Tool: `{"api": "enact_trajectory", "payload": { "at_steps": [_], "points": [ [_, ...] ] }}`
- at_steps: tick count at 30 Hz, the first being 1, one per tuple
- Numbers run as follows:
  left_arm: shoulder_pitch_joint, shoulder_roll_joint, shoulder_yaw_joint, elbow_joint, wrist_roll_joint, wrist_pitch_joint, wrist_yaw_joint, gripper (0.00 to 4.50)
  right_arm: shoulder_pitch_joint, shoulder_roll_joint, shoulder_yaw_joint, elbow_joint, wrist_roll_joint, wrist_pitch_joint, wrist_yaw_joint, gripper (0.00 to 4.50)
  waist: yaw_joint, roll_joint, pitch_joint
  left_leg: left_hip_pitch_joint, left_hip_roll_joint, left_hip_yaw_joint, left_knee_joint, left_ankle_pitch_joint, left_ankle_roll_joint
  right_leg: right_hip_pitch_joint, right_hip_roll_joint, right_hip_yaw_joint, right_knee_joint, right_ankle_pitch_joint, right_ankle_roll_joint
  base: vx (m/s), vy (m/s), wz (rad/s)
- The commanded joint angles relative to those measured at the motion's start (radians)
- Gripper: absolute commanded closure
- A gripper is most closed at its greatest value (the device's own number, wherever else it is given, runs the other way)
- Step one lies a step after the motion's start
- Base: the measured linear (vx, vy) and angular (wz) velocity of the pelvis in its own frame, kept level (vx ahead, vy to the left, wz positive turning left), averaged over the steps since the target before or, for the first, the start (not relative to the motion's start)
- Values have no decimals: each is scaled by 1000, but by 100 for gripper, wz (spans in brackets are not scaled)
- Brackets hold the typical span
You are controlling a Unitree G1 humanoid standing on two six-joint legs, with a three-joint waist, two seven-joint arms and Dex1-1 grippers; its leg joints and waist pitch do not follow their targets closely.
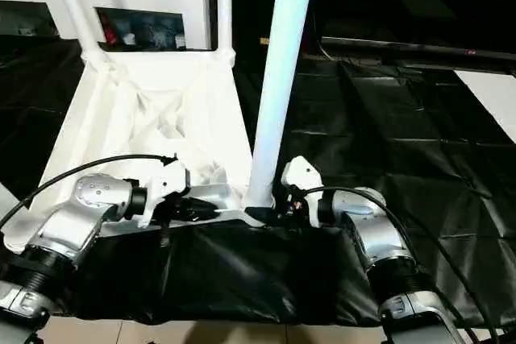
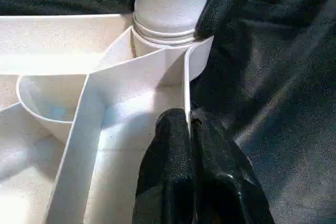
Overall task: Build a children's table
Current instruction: Rotate leg to tighten
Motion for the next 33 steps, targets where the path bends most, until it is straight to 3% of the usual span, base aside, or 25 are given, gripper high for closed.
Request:
{"api": "enact_trajectory", "payload": {
  "at_steps": [1,7,12,13,17,18,22,24,30,31,33],
  "points": [
    [-8,-9,-31,25,2,-10,0,450,19,18,55,-38,18,12,67,182,2,-2,-44,2,17,8,-56,-185,67,50,-33,29,-63,-63,-249,0,0,0],
    [-5,-14,-33,27,6,-18,8,450,26,21,63,-42,8,6,64,183,3,-2,-44,3,17,8,-56,-194,62,50,-33,29,-64,-77,-246,0,0,0],
    [-10,-46,-25,44,33,-17,104,450,28,49,49,-16,-18,2,-26,183,3,-4,-40,4,18,8,-58,-215,54,47,-33,30,-69,-119,-235,0,0,0],
    [-14,-67,-24,49,46,-9,149,450,25,74,37,-1,-27,-13,-87,183,1,-4,-36,5,17,7,-63,-260,37,44,-35,30,-77,-201,-217,0,0,0],
    [-15,-143,-34,48,73,37,262,450,-1,152,12,71,-68,2,-290,184,-8,-4,-29,9,18,-1,-72,-342,-6,34,-38,29,-94,-378,-163,0,0,0],
    [-14,-169,-38,47,78,57,291,450,-12,177,7,98,-83,7,-355,184,-11,-7,-31,5,14,-6,-73,-361,-11,38,-38,26,-98,-431,-136,0,0,0],
    [-27,-290,-59,57,103,124,418,450,-79,305,-51,198,-86,53,-625,185,-33,-8,-27,7,11,-13,-74,-406,-29,26,-40,22,-110,-546,-96,-38,7,-5],
    [-31,-318,-65,62,111,134,444,450,-98,332,-54,221,-96,58,-678,185,-35,-8,-30,3,10,-16,-75,-402,-22,29,-40,20,-115,-539,-85,0,0,0],
    [-42,-339,-78,58,126,133,448,450,-134,367,-46,256,-112,-19,-687,185,-32,-6,-33,4,11,-9,-76,-394,1,26,-35,23,-110,-417,-115,0,0,0],
    [-36,-323,-78,50,129,123,430,450,-140,363,-73,267,-86,-20,-657,130,-32,-7,-33,3,11,-6,-75,-394,7,25,-34,24,-110,-406,-123,0,0,0],
    [-28,-304,-76,38,125,119,407,450,-139,350,-87,265,-65,-13,-625,116,-31,-7,-33,5,11,-5,-74,-396,13,26,-35,25,-111,-408,-126,0,0,0]
  ]
}}
